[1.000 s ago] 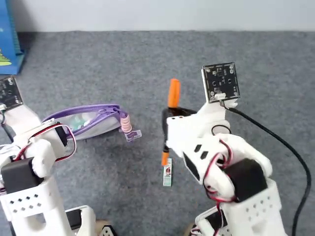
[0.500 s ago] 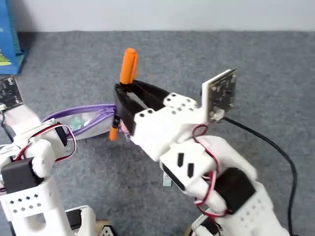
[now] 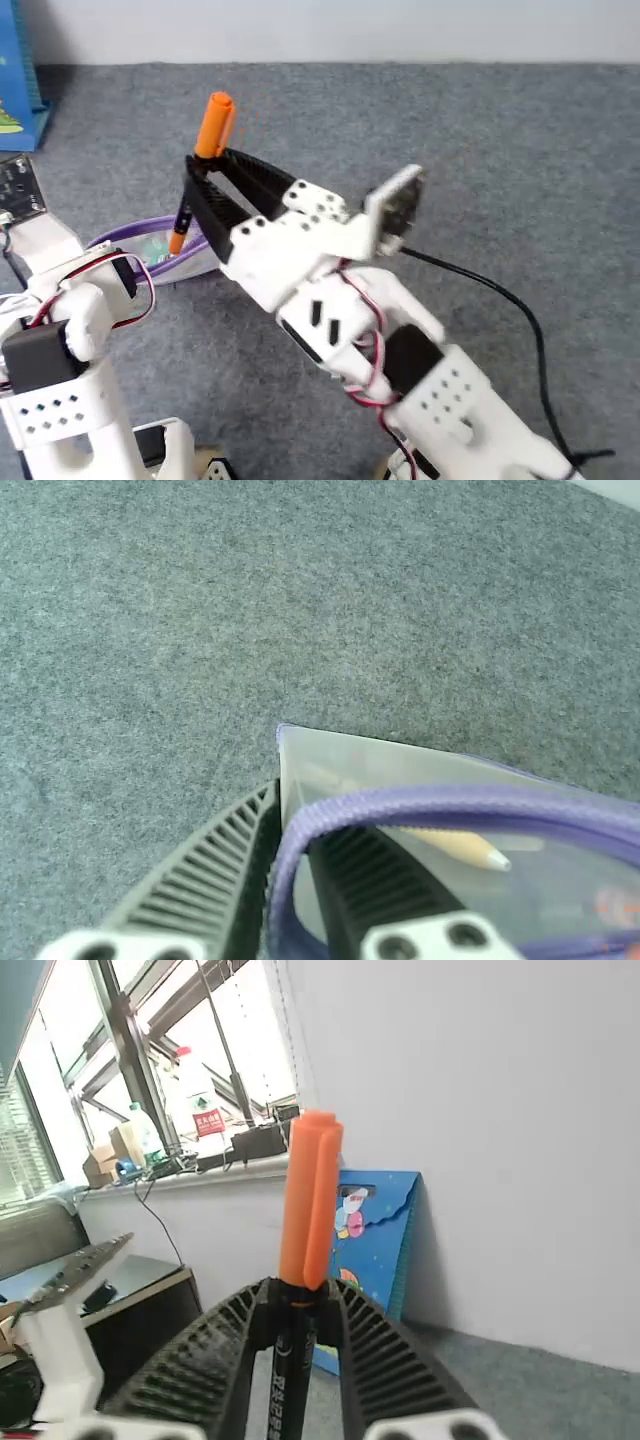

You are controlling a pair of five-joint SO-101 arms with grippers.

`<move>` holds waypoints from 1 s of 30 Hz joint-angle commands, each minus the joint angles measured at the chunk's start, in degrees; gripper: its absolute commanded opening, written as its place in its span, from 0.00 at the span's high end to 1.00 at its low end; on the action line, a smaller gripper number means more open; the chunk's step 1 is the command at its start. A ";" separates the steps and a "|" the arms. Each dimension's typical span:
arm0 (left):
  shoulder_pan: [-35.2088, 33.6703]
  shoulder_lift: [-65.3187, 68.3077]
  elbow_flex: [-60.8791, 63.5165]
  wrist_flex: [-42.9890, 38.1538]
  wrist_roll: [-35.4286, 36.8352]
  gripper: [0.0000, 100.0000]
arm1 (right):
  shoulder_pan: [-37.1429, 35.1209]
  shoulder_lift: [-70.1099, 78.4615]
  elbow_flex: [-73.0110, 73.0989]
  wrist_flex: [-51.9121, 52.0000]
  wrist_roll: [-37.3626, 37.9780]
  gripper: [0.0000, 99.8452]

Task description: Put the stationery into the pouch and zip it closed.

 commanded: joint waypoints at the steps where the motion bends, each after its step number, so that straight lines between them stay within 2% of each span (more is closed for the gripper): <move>1: -0.44 0.62 -1.01 0.26 0.35 0.99 | -0.40 4.35 -0.79 -2.51 -0.62 0.99; 5: -0.44 0.62 -0.92 0.26 0.35 0.99 | -0.66 6.99 1.14 -2.07 -0.62 0.99; 7: -0.44 0.53 -0.84 0.26 0.35 0.99 | -1.01 6.46 1.49 1.27 -0.53 0.97; 12: -0.44 0.44 -0.84 0.26 0.35 0.99 | -2.24 1.45 1.32 13.05 -0.53 0.77; 14: -0.44 0.44 -0.84 0.26 0.35 0.99 | -2.24 -1.71 1.32 16.31 -0.35 0.72; 17: -0.44 0.44 -0.84 0.26 0.35 0.99 | -1.89 -7.25 1.32 21.05 2.37 0.72; 25: -0.44 0.44 -0.84 0.26 0.35 0.99 | 5.85 -20.26 1.23 37.41 2.37 0.72; 27: -0.44 0.44 -0.84 0.26 0.35 0.99 | 8.40 -21.49 1.23 41.80 2.37 0.75; 30: -0.53 0.35 -0.84 0.26 0.35 0.99 | 12.62 -21.41 1.23 48.22 1.32 0.84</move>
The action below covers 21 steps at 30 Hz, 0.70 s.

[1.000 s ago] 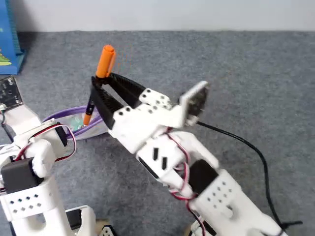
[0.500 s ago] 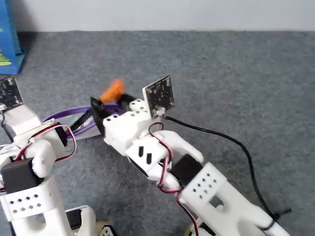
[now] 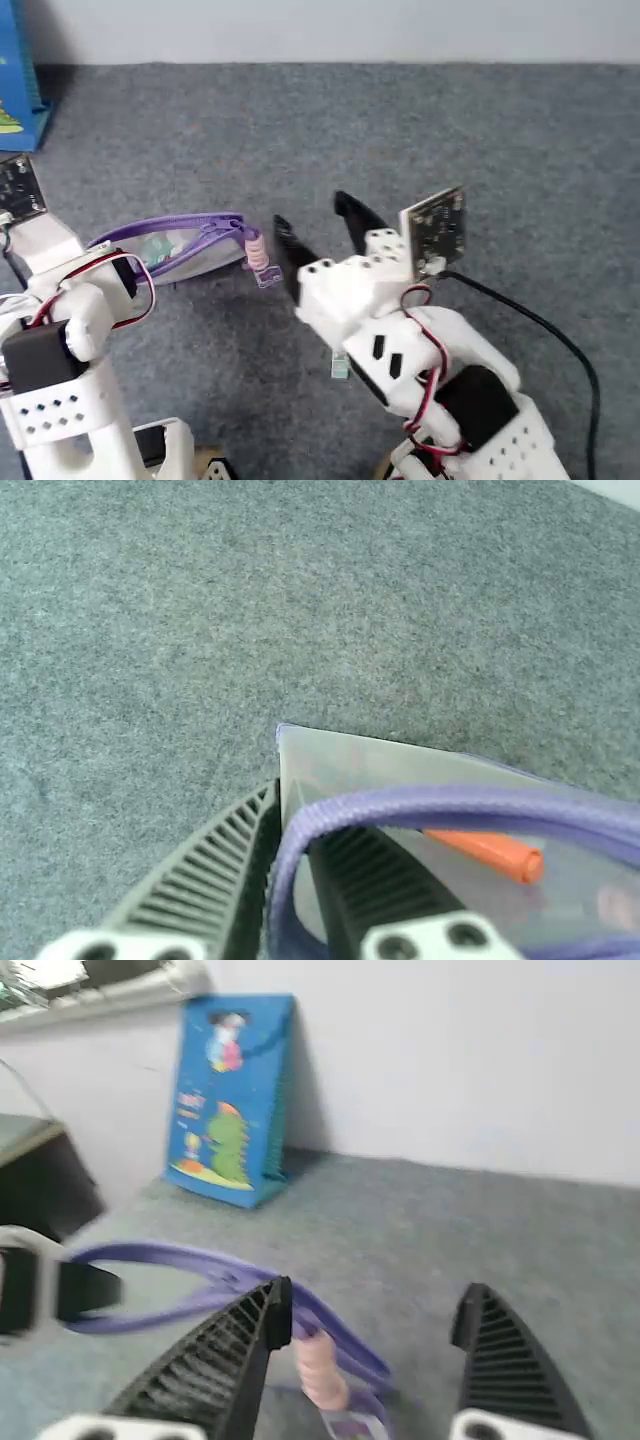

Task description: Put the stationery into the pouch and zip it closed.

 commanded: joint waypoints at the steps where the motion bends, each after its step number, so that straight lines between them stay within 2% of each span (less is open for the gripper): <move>1: -0.62 0.44 -0.84 0.26 0.35 0.99 | 5.41 -0.92 -1.05 6.99 -1.67 0.87; 3: -0.62 0.53 -0.84 0.26 0.35 0.99 | 7.78 -0.84 -0.70 10.42 -3.08 0.92; 5: -0.62 0.53 -0.84 0.26 0.35 0.99 | 9.89 -0.84 0.26 13.58 -3.16 0.92; 12: -0.70 0.53 -0.84 0.35 0.35 0.99 | 11.91 8.75 8.88 21.32 -5.54 0.75; 16: -0.70 0.53 -0.75 0.35 0.35 0.99 | 12.00 18.33 10.11 20.18 -6.33 0.75; 21: -0.70 0.44 -0.75 0.35 0.35 0.99 | 10.59 28.88 10.11 13.76 -8.88 0.75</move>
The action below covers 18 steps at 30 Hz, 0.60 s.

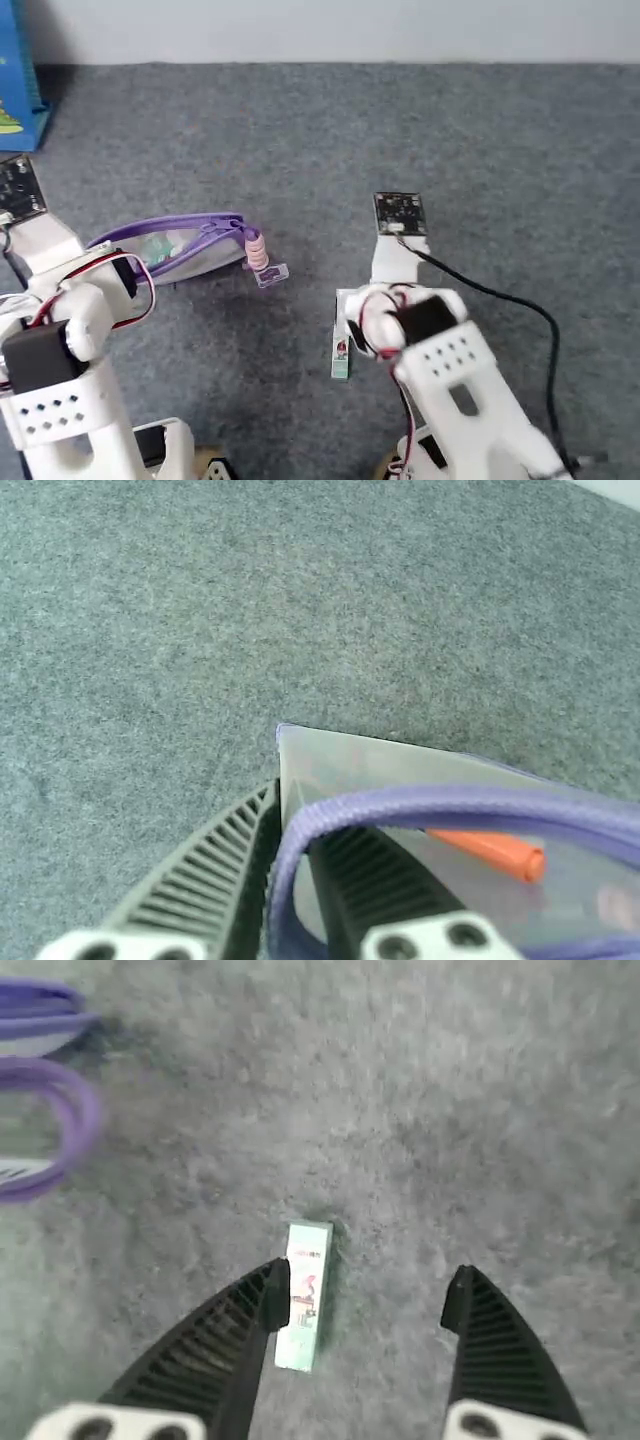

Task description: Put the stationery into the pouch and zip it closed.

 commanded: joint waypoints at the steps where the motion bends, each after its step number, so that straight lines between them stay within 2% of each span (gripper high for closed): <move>1: -0.70 0.44 -0.75 0.35 0.35 0.99 | -1.80 6.55 -0.53 -4.18 -0.97 0.75; 7: -0.70 0.44 -0.75 0.35 0.35 0.99 | -6.46 17.45 -0.44 -11.91 -1.14 0.75; 18: -0.70 0.44 -0.75 0.35 0.35 0.99 | -7.08 34.95 -0.62 -20.79 -0.79 0.75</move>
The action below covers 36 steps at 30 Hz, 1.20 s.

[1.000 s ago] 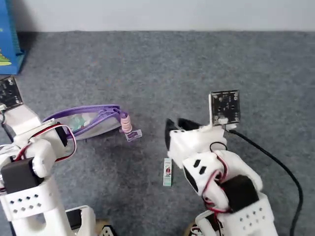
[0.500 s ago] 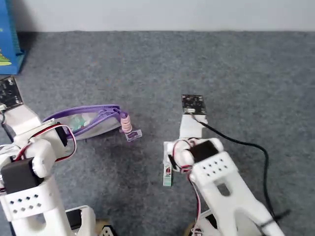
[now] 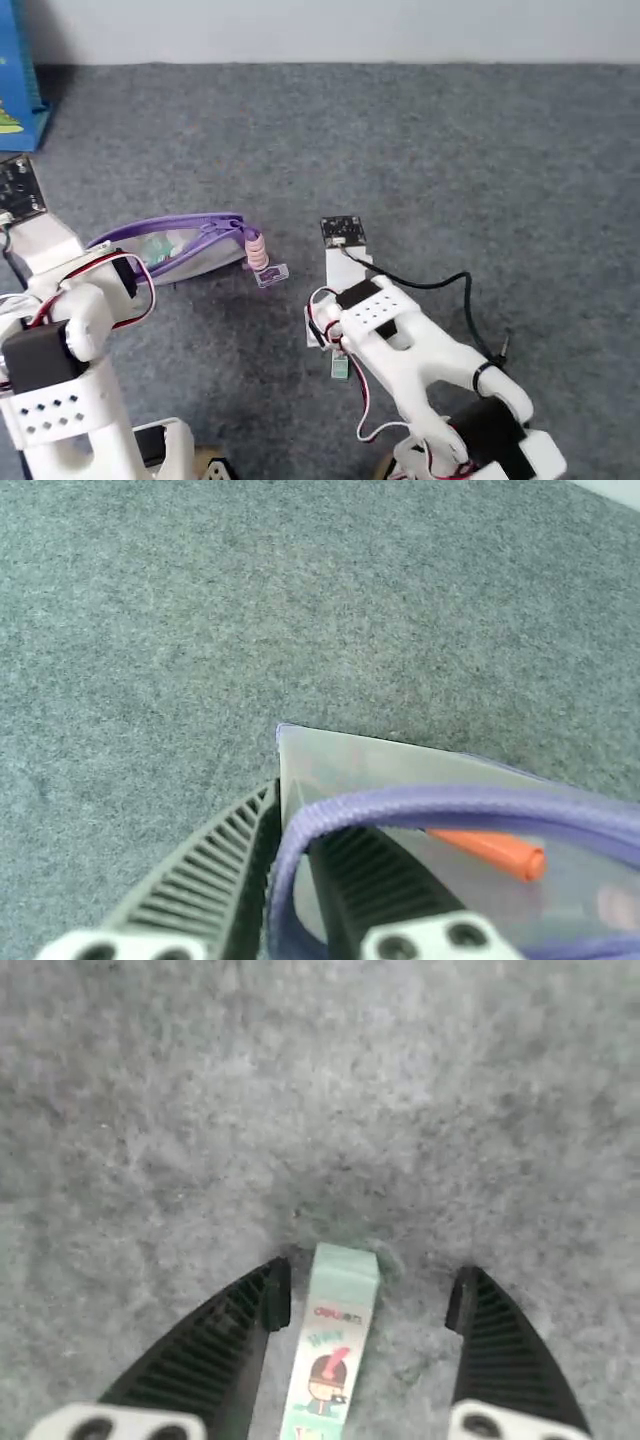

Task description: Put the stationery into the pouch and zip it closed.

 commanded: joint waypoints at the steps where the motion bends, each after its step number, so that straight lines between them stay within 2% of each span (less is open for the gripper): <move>1: -0.70 0.44 -0.75 0.35 0.35 0.99 | -0.13 3.56 -0.53 -1.63 -0.09 0.75; 3: -0.70 0.44 -0.75 0.35 0.35 0.99 | -0.31 3.21 -0.79 -1.36 -0.09 0.79; 7: -0.70 0.44 -0.75 0.35 0.35 0.99 | -0.31 1.19 -0.79 -1.36 -0.09 0.98; 8: -0.70 0.44 -0.75 0.35 0.35 0.99 | -0.22 0.48 -0.70 -1.19 -0.09 1.00; 10: -0.70 0.44 -0.75 0.35 0.35 0.99 | -0.13 -1.45 -0.62 1.19 -0.09 0.97; 15: -0.70 0.44 -0.75 0.35 0.35 0.99 | -0.04 -11.21 -0.70 8.84 1.32 0.99; 22: -0.70 0.44 -0.75 0.35 0.35 0.99 | 0.04 -36.70 -0.79 18.24 6.86 0.99; 29: -0.70 0.44 -0.75 0.35 0.35 0.99 | -0.31 -62.02 -2.73 17.80 14.68 0.99; 36: -0.70 0.44 -0.75 0.35 0.35 0.99 | -2.42 -62.11 -13.27 12.62 14.24 0.99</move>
